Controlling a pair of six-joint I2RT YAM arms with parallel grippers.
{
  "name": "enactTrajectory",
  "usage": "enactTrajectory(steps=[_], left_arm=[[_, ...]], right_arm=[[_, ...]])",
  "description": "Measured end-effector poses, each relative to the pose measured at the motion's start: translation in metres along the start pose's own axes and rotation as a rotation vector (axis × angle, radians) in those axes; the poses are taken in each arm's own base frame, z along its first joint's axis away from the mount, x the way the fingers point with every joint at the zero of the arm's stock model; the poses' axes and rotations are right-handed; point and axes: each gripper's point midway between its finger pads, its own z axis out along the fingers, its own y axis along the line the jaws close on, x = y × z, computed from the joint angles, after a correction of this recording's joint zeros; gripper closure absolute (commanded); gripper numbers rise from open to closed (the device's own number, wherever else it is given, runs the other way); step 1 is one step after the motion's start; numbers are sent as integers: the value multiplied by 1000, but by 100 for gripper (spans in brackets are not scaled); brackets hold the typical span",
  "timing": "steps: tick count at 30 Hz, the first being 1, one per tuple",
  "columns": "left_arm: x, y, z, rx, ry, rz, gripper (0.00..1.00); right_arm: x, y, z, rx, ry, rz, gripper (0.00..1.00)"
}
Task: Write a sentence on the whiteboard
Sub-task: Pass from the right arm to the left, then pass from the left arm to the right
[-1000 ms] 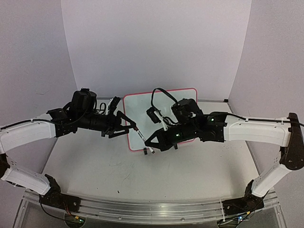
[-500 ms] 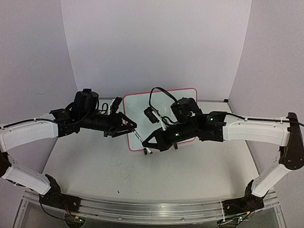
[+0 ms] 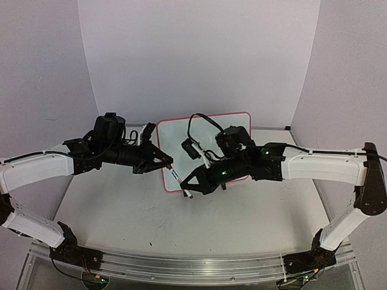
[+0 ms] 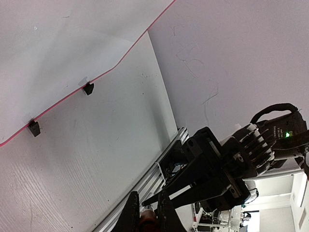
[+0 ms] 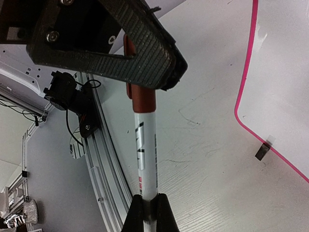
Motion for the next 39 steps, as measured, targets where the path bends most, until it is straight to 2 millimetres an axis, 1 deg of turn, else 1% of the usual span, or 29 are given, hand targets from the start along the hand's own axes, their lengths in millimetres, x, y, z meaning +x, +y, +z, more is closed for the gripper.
enactTrajectory(steps=[1, 3, 4, 5, 6, 9, 12, 16, 19, 22, 25, 30, 35, 39], left_arm=[[0, 0, 0, 0, 0, 0, 100], [-1, 1, -1, -5, -9, -3, 100], [-3, 1, -2, -11, -21, -4, 100], [-4, 2, -3, -16, -34, -5, 100], [-6, 2, -5, -20, -49, -7, 100], [-13, -3, -17, -3, -129, -10, 100], [-24, -17, -35, 50, -237, -11, 100], [-44, -43, -56, 157, -376, -5, 100], [-56, -56, -65, 230, -453, -7, 100], [-64, -66, -71, 282, -502, -5, 100], [-69, -75, -75, 324, -535, 8, 100], [-66, -78, -74, 351, -556, 19, 100], [-61, -78, -70, 350, -553, 29, 100], [-62, -77, -69, 341, -562, 44, 100]], right_arm=[[0, -1, 0, 5, -2, 0, 86], [-2, -2, 0, 18, -10, 6, 56], [-3, -4, 0, 30, -17, 9, 43], [-5, -6, 0, 42, -29, 15, 33], [-7, -8, 0, 53, -44, 25, 25], [-15, -12, -7, 81, -115, 70, 16], [-30, -9, -19, 64, -233, 127, 12], [-53, 0, -34, -27, -414, 220, 11], [-71, 9, -41, -124, -534, 292, 10], [-93, 19, -48, -233, -643, 334, 11], [-106, 25, -49, -309, -700, 362, 11], [-122, 32, -50, -379, -750, 379, 13], [-135, 42, -61, -435, -797, 372, 17], [-140, 47, -68, -461, -818, 367, 21]])
